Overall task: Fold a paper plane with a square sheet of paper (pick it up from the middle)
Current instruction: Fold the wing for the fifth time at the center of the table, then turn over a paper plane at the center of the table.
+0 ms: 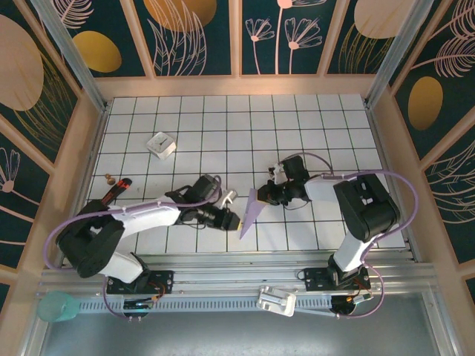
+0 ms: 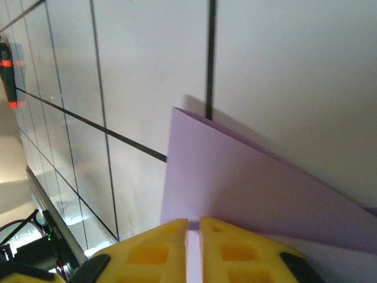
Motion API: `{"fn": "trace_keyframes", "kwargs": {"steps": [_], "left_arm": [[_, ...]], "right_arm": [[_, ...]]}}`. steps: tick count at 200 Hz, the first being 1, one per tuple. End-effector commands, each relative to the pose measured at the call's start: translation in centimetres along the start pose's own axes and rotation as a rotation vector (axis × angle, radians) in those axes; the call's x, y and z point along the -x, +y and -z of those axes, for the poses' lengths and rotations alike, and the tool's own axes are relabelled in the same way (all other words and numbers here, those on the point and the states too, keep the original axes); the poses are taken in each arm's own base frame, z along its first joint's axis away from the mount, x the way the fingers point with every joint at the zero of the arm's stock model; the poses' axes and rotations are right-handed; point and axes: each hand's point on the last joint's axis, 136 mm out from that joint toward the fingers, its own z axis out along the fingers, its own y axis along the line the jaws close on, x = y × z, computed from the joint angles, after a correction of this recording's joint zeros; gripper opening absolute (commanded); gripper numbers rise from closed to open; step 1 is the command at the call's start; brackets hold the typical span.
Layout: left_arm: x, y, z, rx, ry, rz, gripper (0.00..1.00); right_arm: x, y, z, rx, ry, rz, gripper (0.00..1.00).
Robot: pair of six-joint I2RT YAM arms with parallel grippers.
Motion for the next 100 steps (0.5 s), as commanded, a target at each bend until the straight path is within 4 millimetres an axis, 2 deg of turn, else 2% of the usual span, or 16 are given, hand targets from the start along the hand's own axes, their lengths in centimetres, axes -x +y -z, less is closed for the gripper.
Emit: {"fn": "trace_keyframes", "kwargs": {"steps": [1, 15, 33, 57, 67, 100], "left_arm": [[4.6, -1.5, 1.1, -0.059, -0.180, 0.055, 0.36], [6.1, -1.4, 0.9, -0.077, -0.221, 0.098, 0.38], [7.6, 0.2, 0.2, -0.035, -0.250, 0.162, 0.39], [9.0, 1.9, -1.1, -0.018, -0.260, 0.211, 0.41], [9.4, 2.0, -1.9, -0.027, -0.249, 0.210, 0.41], [10.4, 3.7, -4.2, 0.020, -0.210, 0.217, 0.40]], "right_arm": [[1.2, 1.4, 2.6, -0.037, -0.061, 0.077, 0.17], [0.9, 1.1, 3.5, -0.083, -0.086, 0.066, 0.22], [-0.1, 0.6, 4.2, -0.161, -0.118, 0.040, 0.25], [-1.2, 0.1, 4.6, -0.233, -0.182, -0.008, 0.29], [-1.3, -0.2, 4.8, -0.244, -0.211, -0.036, 0.32], [-2.8, 0.2, 3.5, -0.230, -0.222, -0.064, 0.39]]}}
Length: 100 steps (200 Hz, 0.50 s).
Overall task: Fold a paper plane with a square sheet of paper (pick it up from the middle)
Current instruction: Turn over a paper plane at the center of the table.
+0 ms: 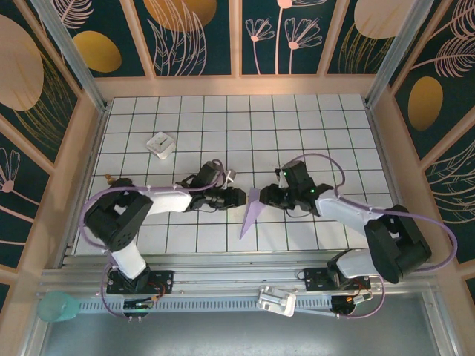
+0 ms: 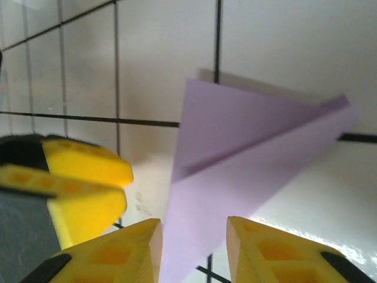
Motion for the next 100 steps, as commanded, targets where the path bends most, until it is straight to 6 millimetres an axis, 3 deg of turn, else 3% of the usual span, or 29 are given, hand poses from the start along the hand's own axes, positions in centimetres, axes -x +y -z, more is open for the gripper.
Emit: {"fn": "trace_keyframes", "kwargs": {"steps": [1, 54, 59, 100], "left_arm": [[1.9, -0.5, -1.2, -0.004, -0.025, -0.014, 0.40], [1.8, 1.0, -3.7, 0.027, 0.045, -0.015, 0.40], [2.7, 0.1, -3.8, 0.012, 0.032, -0.032, 0.40], [3.5, -1.0, -4.8, -0.038, 0.053, -0.043, 0.30]], "right_arm": [[-0.5, -0.9, -0.5, -0.055, -0.042, -0.075, 0.40], [-2.0, -2.0, -1.9, -0.099, -0.040, -0.096, 0.43], [-2.1, -2.1, -2.0, -0.101, -0.038, -0.097, 0.43], [-2.4, -2.2, -2.8, -0.085, -0.023, -0.087, 0.43]]}}
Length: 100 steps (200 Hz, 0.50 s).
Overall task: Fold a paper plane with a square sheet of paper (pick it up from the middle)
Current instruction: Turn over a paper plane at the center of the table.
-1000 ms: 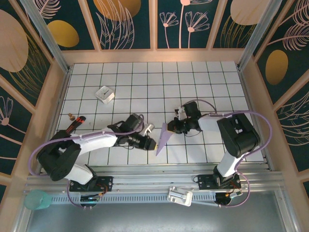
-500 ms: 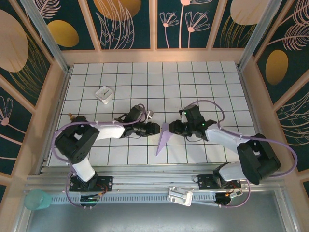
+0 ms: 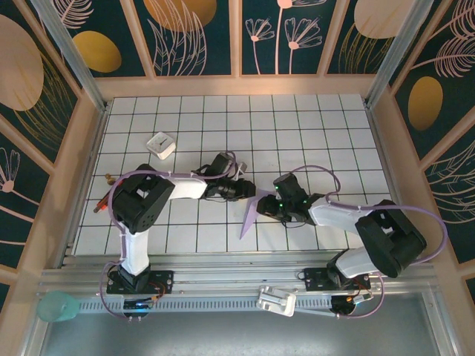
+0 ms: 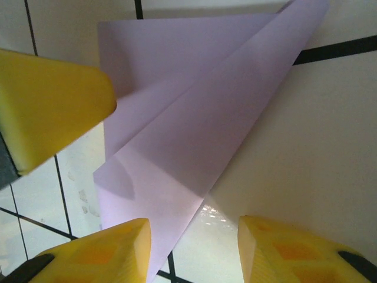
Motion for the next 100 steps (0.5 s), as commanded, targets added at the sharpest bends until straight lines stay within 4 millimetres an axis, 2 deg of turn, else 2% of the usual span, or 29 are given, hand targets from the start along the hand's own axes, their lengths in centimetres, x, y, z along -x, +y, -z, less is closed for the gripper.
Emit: {"fn": "trace_keyframes", "kwargs": {"steps": [1, 39, 56, 93, 100], "left_arm": [[0.5, -0.3, -0.9, -0.027, 0.013, -0.026, 0.30], [1.2, -0.7, -0.8, -0.031, -0.017, -0.018, 0.12], [1.8, -1.3, 0.2, -0.030, -0.069, -0.007, 0.00], [3.4, -2.7, 4.0, -0.002, -0.220, 0.039, 0.00], [2.7, -1.9, 4.2, 0.019, -0.216, 0.058, 0.00]], "right_arm": [[0.3, -0.2, -0.5, 0.002, -0.025, -0.006, 0.43], [0.6, -0.2, -0.3, 0.006, -0.027, 0.007, 0.43], [1.1, 0.7, 0.6, 0.034, -0.047, 0.037, 0.43], [1.5, 3.8, 2.2, 0.139, -0.085, 0.065, 0.49], [1.5, 4.5, 2.4, 0.161, -0.094, 0.070, 0.52]]}}
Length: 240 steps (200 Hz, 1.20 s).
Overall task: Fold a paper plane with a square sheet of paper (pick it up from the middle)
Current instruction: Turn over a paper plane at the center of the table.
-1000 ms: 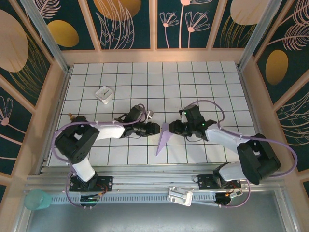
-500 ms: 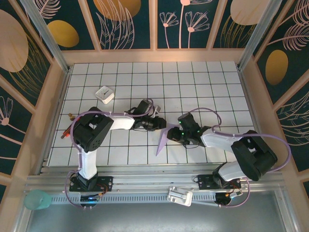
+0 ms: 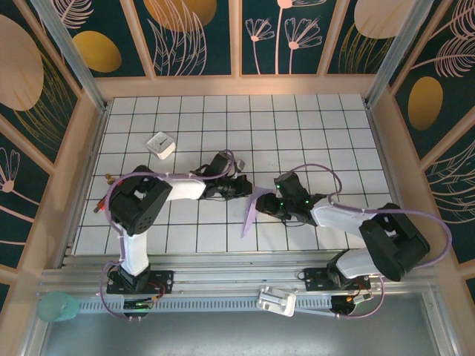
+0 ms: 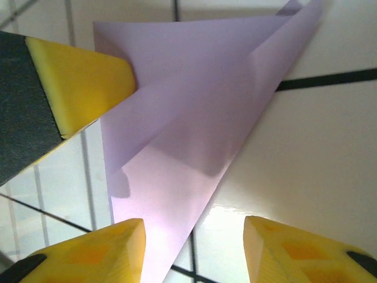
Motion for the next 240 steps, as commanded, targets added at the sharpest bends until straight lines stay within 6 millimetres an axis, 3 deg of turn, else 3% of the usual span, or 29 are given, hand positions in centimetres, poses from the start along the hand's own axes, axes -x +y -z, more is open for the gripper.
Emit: {"fn": "trace_keyframes", "kwargs": {"steps": [1, 33, 115, 158, 240], "left_arm": [[1.4, -1.2, 2.4, -0.001, -0.110, 0.030, 0.00], [1.1, -1.0, 3.1, 0.014, -0.123, 0.055, 0.00], [0.7, -0.9, 3.4, 0.009, -0.120, 0.068, 0.00], [0.6, -0.9, 3.4, 0.004, -0.119, 0.069, 0.00], [0.7, -1.0, 3.2, 0.002, -0.119, 0.066, 0.00]], "right_arm": [[0.8, 2.9, 1.0, 0.098, -0.053, 0.041, 0.52], [1.0, 5.2, 1.0, 0.155, -0.076, 0.056, 0.60], [1.4, 5.4, -1.6, 0.127, -0.063, 0.026, 0.59], [1.8, 4.8, -2.9, 0.074, -0.059, 0.020, 0.52], [1.6, 2.6, -3.2, -0.021, -0.047, -0.001, 0.18]]}}
